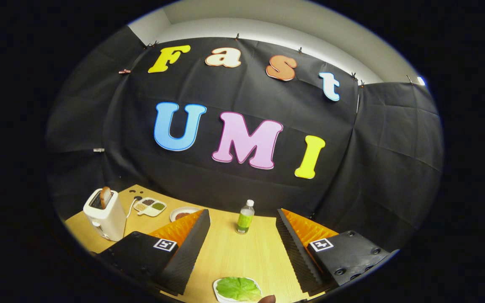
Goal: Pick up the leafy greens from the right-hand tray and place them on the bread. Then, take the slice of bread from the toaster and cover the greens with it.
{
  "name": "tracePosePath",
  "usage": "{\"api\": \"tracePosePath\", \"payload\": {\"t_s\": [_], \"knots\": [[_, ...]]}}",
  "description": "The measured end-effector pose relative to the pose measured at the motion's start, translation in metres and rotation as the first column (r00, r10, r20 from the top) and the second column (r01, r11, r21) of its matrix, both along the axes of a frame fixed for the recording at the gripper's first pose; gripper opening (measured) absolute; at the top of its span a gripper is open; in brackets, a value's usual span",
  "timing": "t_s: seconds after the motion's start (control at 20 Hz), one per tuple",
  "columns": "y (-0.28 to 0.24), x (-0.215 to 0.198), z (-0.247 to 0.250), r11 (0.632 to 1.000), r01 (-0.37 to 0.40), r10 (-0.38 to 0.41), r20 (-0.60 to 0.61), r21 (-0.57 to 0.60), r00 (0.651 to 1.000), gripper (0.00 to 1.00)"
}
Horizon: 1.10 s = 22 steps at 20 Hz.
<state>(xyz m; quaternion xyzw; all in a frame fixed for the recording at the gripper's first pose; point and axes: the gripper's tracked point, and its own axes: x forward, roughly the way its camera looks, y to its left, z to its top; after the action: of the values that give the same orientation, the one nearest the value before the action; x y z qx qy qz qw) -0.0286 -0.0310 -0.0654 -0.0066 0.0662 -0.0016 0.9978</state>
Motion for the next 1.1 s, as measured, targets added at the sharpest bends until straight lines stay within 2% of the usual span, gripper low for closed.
{"api": "tracePosePath", "payload": {"t_s": [0.15,0.3,0.45,0.6,0.8,1.1], "knots": [[-0.009,-0.012,-0.05,0.999,-0.053,0.054,-0.11,0.013,0.992,0.98],[-0.011,-0.024,-0.098,0.99,-0.109,0.125,-0.218,0.085,0.968,0.98],[-0.016,-0.033,-0.14,0.979,-0.123,0.168,-0.302,0.162,0.938,0.98],[-0.022,-0.032,-0.18,0.974,-0.137,0.196,-0.371,0.18,0.908,0.98],[-0.018,-0.03,-0.229,0.961,-0.215,0.272,-0.453,0.173,0.849,0.98],[-0.001,-0.029,-0.297,0.928,-0.324,0.367,-0.577,0.182,0.73,0.95]]}}
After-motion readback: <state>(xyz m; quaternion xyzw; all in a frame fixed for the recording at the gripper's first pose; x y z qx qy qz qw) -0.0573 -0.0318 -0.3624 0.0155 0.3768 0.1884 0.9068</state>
